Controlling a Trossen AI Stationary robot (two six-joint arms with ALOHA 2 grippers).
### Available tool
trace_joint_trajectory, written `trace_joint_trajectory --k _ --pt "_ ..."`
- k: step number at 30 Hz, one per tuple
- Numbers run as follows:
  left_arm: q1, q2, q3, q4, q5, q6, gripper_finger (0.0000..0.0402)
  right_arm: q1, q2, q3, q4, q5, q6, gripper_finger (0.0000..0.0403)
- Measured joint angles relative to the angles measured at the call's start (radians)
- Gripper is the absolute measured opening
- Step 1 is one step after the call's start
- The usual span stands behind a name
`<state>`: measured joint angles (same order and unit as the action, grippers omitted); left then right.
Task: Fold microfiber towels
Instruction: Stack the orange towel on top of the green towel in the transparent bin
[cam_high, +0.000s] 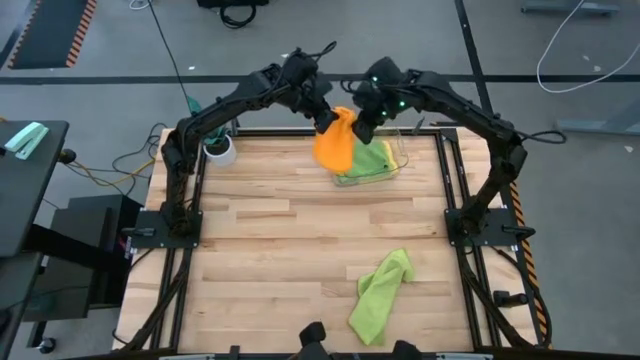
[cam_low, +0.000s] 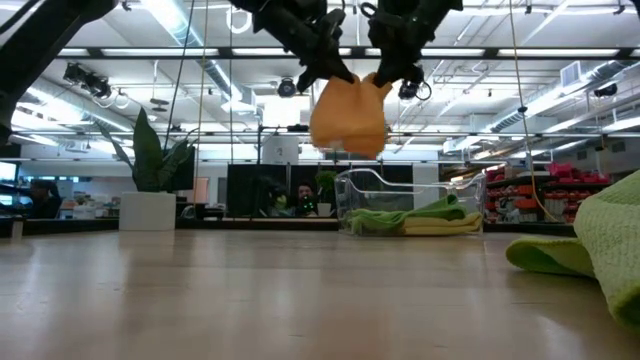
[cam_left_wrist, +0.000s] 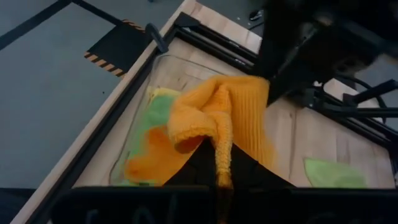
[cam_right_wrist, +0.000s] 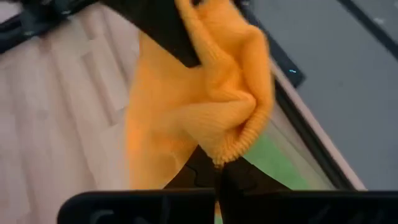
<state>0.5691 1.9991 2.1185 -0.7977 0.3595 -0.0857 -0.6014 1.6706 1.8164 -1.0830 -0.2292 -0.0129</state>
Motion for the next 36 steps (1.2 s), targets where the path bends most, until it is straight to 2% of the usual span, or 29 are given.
trace_joint_trajectory --k 1,3,4,6,7,10,11,14,16,18,21,31,36 --pt "-0.001 0.000 0.000 -0.001 0.000 0.003 0.0008 0.001 0.000 -0.005 -0.014 -0.011 -0.029 0.0000" --pt "-0.002 0.000 0.000 -0.015 0.002 0.004 0.0008 -0.003 0.001 -0.010 -0.052 0.040 -0.017 0.0000" --pt "-0.002 0.000 0.000 -0.019 0.002 0.008 0.0008 -0.005 0.003 -0.010 -0.028 0.033 0.003 0.0000" --pt "-0.002 0.000 0.000 -0.021 0.002 0.018 0.0008 0.009 0.005 -0.009 0.009 -0.045 -0.017 0.0000" --pt "-0.001 0.000 0.000 -0.019 0.001 0.022 0.0008 0.024 0.005 -0.009 0.004 -0.039 -0.045 0.0000" --pt "0.009 0.000 0.000 0.061 0.001 -0.032 0.0008 0.038 0.003 -0.008 -0.052 0.107 -0.122 0.0000" --pt "0.010 -0.001 0.001 0.085 0.003 -0.048 0.0008 0.018 0.001 -0.009 -0.063 0.121 -0.110 0.0000" --pt "0.004 -0.004 0.002 0.053 0.001 -0.027 0.0008 -0.019 -0.001 -0.008 0.000 0.000 -0.064 0.0000" --pt "0.003 -0.004 0.002 -0.021 -0.031 -0.002 0.0008 0.029 -0.001 -0.008 0.043 -0.036 -0.082 0.0000" --pt "0.009 -0.003 0.002 -0.090 -0.079 0.006 0.0008 0.069 0.003 -0.008 0.043 -0.025 -0.103 0.0000" --pt "0.020 -0.003 0.002 -0.165 -0.123 0.026 0.0008 0.059 0.003 -0.008 0.046 0.011 -0.110 0.0000" --pt "0.022 -0.002 0.002 -0.086 -0.083 0.001 0.0008 -0.026 -0.008 -0.008 -0.041 0.022 -0.122 0.0000" --pt "0.027 -0.002 0.002 -0.066 -0.086 -0.007 0.0008 0.013 0.000 -0.008 -0.063 -0.001 -0.133 0.0000"
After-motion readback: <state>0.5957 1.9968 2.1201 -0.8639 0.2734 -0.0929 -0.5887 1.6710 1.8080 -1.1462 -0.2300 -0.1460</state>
